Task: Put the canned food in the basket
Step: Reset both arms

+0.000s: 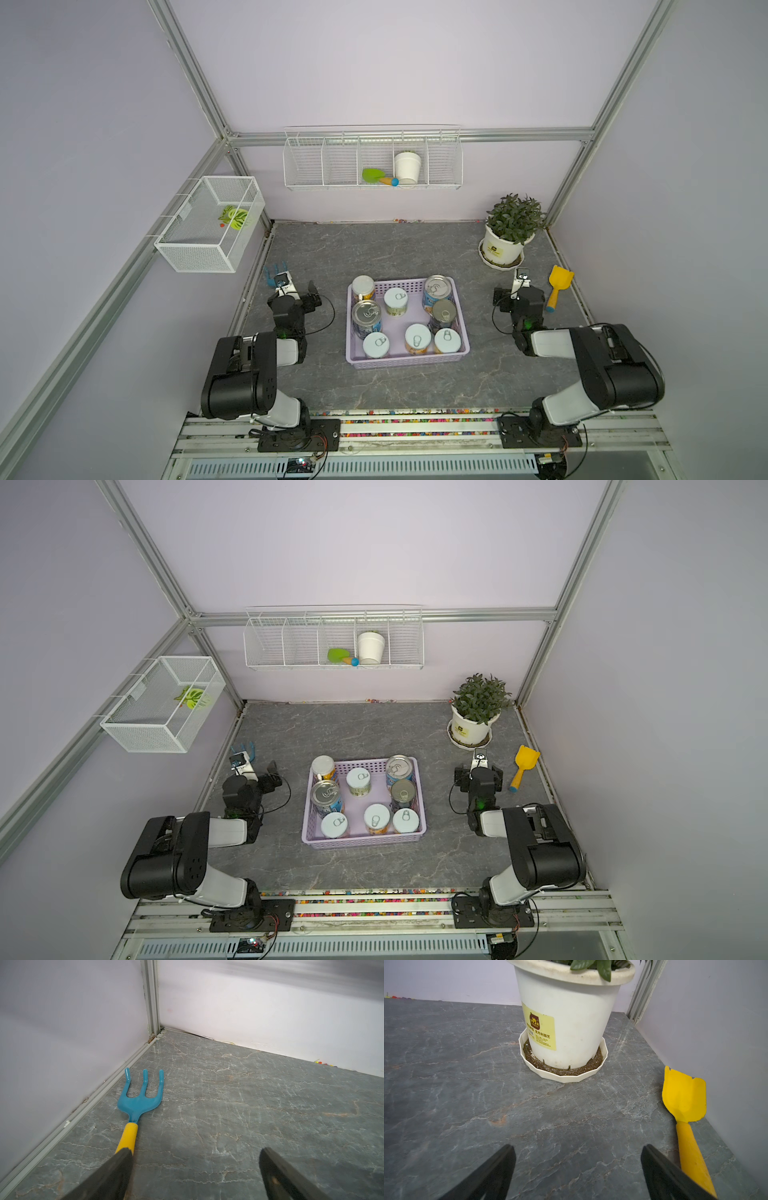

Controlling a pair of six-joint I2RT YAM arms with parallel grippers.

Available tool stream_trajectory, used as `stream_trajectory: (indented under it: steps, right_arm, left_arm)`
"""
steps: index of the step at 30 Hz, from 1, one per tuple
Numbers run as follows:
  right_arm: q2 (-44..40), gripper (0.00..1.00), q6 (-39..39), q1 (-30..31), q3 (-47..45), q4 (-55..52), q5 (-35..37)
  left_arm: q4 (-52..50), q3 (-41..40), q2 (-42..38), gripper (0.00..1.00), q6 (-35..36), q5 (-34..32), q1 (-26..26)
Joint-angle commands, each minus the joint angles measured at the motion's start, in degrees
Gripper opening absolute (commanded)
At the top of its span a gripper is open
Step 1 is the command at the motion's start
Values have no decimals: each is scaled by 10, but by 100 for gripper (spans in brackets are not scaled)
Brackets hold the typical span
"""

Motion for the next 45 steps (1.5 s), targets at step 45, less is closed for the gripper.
stream_trajectory:
  steps: [45]
  right_arm:
    - [-12,99,8,-13,14,-21,-42]
  left_arm:
    - [-19,20,-6,99,7,-48,-26]
